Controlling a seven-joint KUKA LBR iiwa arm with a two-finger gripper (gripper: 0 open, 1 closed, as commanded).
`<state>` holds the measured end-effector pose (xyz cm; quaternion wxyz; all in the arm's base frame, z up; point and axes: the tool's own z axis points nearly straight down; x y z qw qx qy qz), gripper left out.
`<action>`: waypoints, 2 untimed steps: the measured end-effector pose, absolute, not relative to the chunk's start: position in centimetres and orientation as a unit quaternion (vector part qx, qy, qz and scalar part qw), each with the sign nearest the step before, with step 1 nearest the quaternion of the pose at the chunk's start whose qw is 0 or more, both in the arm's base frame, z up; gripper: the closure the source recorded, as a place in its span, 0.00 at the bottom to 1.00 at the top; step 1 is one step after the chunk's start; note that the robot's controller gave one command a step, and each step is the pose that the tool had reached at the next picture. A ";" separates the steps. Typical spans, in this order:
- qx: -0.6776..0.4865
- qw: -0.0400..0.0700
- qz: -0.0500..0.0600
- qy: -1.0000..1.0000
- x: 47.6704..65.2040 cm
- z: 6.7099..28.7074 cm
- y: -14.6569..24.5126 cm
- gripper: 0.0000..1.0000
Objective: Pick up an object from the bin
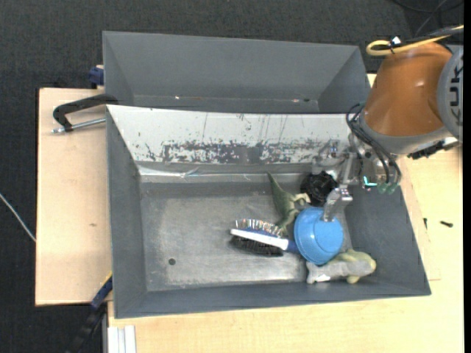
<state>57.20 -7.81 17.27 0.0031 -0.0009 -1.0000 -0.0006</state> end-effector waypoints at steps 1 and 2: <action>0.195 -0.008 0.006 -0.981 53.8 10.4 -9.7 0.00; 0.256 -0.003 0.002 -0.967 60.0 11.2 -7.1 0.00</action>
Offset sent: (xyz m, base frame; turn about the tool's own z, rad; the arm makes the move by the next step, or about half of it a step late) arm -0.0524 -0.0189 -0.1027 -0.4708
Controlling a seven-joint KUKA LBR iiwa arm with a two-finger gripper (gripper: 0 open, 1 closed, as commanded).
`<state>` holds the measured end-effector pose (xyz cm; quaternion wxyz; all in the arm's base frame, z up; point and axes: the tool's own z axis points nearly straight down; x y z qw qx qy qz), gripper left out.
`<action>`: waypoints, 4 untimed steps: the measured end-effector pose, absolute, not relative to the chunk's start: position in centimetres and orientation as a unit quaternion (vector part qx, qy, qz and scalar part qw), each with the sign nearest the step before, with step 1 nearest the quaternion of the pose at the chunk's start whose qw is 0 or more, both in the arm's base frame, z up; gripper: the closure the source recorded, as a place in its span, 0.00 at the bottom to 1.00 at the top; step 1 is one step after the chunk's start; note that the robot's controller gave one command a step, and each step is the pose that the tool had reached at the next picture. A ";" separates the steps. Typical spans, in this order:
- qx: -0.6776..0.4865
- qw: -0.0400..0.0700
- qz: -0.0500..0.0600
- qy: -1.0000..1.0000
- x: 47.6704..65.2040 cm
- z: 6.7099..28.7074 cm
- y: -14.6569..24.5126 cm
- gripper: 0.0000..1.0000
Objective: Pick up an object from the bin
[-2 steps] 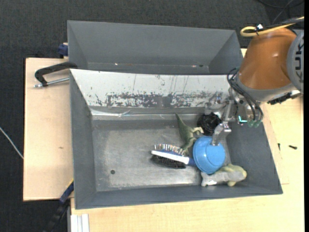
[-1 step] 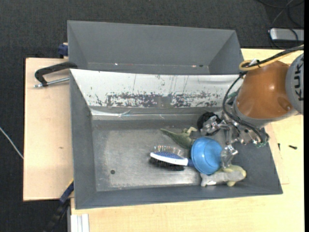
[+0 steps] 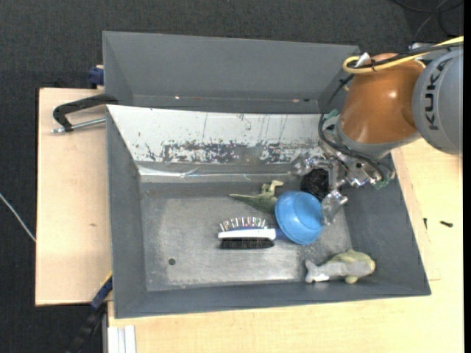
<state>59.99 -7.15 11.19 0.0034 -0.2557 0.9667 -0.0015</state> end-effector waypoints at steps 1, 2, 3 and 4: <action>-0.316 -0.002 -0.008 0.949 60.4 9.5 -4.1 0.00; -0.344 0.005 -0.008 0.939 60.0 9.5 -2.2 0.00; -0.347 -0.002 -0.009 0.938 59.8 9.5 -2.2 1.00; -0.267 0.005 -0.001 0.964 55.8 14.2 -1.8 1.00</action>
Offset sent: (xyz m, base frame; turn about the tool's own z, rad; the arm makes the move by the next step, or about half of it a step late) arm 0.0000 0.0531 -0.0353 -0.1423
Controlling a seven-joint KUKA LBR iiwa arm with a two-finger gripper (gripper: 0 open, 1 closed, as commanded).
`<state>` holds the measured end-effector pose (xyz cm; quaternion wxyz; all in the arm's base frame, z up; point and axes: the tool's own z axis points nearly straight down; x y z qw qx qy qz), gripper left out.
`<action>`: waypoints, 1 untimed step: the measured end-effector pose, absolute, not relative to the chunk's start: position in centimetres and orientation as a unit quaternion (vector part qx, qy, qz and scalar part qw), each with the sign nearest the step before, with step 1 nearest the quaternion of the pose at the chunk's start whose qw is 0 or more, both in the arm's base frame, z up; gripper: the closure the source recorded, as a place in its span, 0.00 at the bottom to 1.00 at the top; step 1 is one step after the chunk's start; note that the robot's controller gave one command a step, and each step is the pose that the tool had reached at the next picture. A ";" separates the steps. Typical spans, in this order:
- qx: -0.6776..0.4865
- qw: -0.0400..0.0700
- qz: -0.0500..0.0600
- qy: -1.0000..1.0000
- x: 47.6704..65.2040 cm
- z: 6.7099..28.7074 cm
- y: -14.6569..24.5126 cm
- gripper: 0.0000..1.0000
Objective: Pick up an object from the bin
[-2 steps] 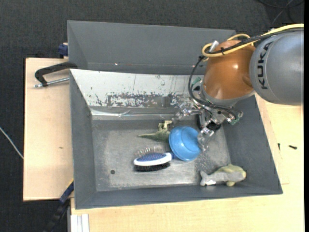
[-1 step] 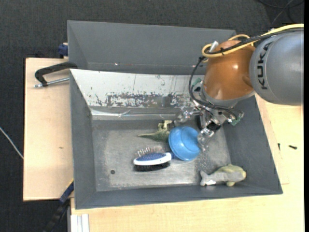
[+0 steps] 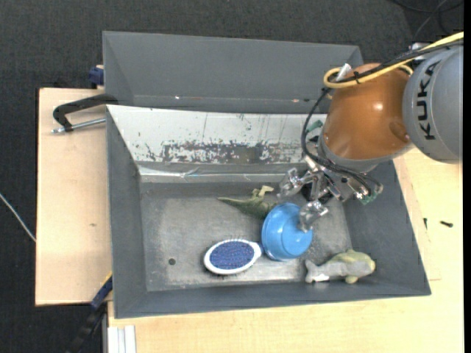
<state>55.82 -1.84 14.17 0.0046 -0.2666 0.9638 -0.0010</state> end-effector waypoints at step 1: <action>-0.236 0.003 0.001 0.972 56.8 17.6 3.5 1.00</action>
Offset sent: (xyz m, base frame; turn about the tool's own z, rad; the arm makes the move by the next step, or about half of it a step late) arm 0.0083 0.0505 0.0325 0.0653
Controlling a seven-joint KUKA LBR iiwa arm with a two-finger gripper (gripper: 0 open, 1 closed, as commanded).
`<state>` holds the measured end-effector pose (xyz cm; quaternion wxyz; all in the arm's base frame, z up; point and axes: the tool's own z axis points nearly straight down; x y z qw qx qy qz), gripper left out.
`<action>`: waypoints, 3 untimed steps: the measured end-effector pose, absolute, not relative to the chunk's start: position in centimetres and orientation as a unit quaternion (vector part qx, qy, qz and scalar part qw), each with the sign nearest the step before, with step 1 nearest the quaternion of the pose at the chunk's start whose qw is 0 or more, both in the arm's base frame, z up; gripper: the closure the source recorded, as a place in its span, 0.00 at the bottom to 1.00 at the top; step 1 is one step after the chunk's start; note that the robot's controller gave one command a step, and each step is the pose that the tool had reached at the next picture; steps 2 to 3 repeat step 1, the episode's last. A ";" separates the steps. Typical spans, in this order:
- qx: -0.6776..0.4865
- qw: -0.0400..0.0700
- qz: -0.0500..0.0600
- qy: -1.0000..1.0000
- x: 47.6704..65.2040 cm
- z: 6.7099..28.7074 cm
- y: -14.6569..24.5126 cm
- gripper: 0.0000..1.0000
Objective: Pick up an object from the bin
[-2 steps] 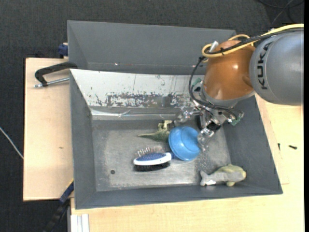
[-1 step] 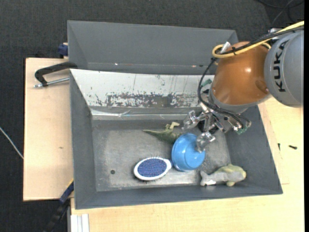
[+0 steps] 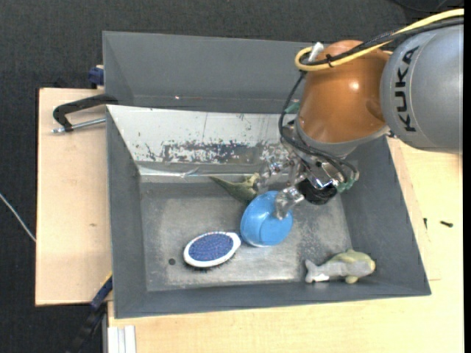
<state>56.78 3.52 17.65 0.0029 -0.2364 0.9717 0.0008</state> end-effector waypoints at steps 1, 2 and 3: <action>-0.302 0.006 -0.001 0.953 55.8 23.4 3.2 1.00; -0.302 0.006 -0.001 0.953 55.8 23.4 3.2 1.00; -0.302 0.006 -0.001 0.953 55.8 23.4 3.2 1.00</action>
Offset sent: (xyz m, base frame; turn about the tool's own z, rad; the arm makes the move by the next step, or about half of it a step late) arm -0.0115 -0.0047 0.0540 -0.1363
